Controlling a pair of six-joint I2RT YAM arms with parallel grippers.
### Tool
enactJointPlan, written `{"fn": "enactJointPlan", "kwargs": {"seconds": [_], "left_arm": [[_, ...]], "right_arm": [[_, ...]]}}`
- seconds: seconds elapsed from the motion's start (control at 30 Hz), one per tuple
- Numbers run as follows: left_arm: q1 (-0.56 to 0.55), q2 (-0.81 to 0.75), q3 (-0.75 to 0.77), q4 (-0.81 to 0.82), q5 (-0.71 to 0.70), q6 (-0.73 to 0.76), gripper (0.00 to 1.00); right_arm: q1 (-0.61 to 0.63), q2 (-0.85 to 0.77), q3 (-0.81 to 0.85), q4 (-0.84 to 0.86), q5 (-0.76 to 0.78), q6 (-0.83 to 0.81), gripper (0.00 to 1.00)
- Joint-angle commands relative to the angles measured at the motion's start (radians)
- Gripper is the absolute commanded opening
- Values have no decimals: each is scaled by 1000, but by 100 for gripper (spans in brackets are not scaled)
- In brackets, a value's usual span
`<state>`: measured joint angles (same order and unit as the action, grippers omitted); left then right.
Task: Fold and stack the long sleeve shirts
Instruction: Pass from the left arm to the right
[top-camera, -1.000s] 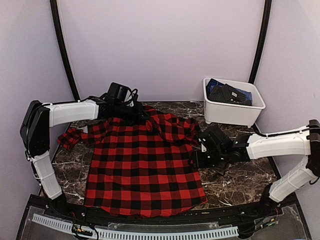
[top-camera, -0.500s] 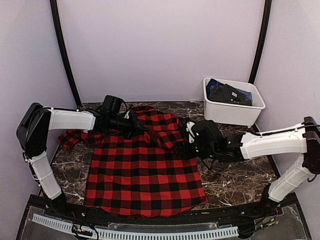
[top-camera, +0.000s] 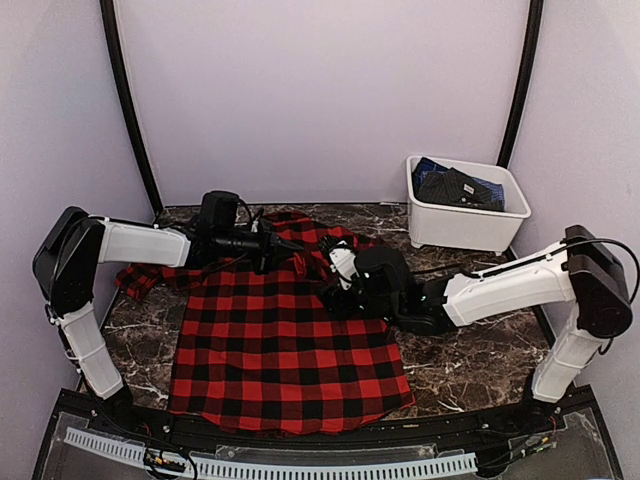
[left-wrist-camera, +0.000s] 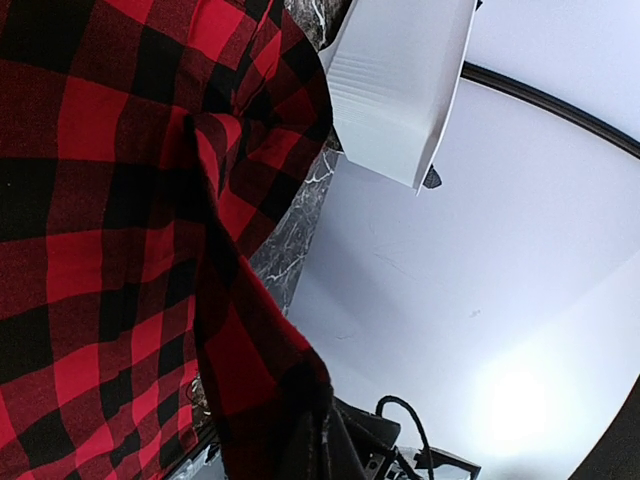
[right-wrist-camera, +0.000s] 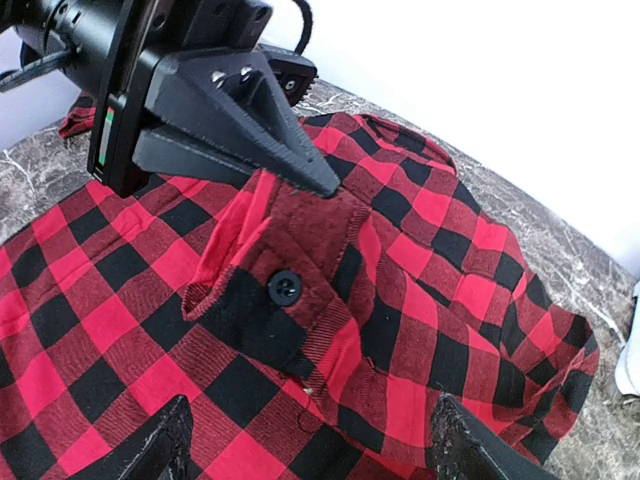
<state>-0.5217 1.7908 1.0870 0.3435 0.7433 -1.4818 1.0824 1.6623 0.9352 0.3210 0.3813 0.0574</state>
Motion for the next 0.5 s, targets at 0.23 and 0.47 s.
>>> {"fn": "enactJointPlan", "kwargs": {"seconds": [0.23,0.47], "left_arm": [[-3,-35,-15,59,33,-52,0],[-4,-42,-21,36,28,-33,0]], "right_arm": [[44,135,65,209,221,-184,77],[45,159,100,266,261,-228,59]]}}
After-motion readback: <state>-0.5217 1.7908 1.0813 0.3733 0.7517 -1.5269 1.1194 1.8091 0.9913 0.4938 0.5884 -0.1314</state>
